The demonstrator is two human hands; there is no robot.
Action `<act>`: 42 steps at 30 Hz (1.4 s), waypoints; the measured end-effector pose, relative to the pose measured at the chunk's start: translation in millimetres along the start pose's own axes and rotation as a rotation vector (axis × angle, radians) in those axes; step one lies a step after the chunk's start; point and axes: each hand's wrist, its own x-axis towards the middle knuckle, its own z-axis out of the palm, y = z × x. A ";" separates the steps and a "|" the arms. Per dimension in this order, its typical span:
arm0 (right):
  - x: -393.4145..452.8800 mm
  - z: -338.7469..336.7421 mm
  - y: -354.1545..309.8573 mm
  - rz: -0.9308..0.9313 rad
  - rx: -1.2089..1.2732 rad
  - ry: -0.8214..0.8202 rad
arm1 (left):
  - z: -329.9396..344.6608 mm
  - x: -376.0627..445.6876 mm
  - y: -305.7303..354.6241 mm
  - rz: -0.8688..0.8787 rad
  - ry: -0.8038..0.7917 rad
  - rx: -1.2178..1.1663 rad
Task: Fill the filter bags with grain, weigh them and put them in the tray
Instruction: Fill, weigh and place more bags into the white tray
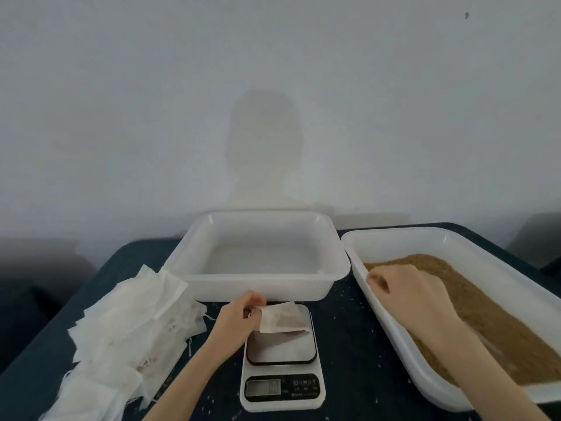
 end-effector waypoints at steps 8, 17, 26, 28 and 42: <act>-12.6 43.7 -73.6 -0.138 0.347 -0.104 | -26.8 -8.7 -12.2 -0.037 0.101 -0.029; -12.9 88.0 -93.4 -0.128 0.404 -0.168 | -28.2 -7.7 -11.4 -0.059 0.080 0.064; -12.4 96.1 -108.5 -0.192 0.410 -0.148 | -16.3 4.1 -6.5 -0.070 0.018 0.209; -11.4 96.5 -113.5 -0.198 0.403 -0.145 | -12.9 6.5 -2.7 -0.055 -0.003 0.293; 1.7 97.4 -126.3 -0.216 0.112 -0.056 | -7.8 31.1 46.7 0.025 -0.103 -0.047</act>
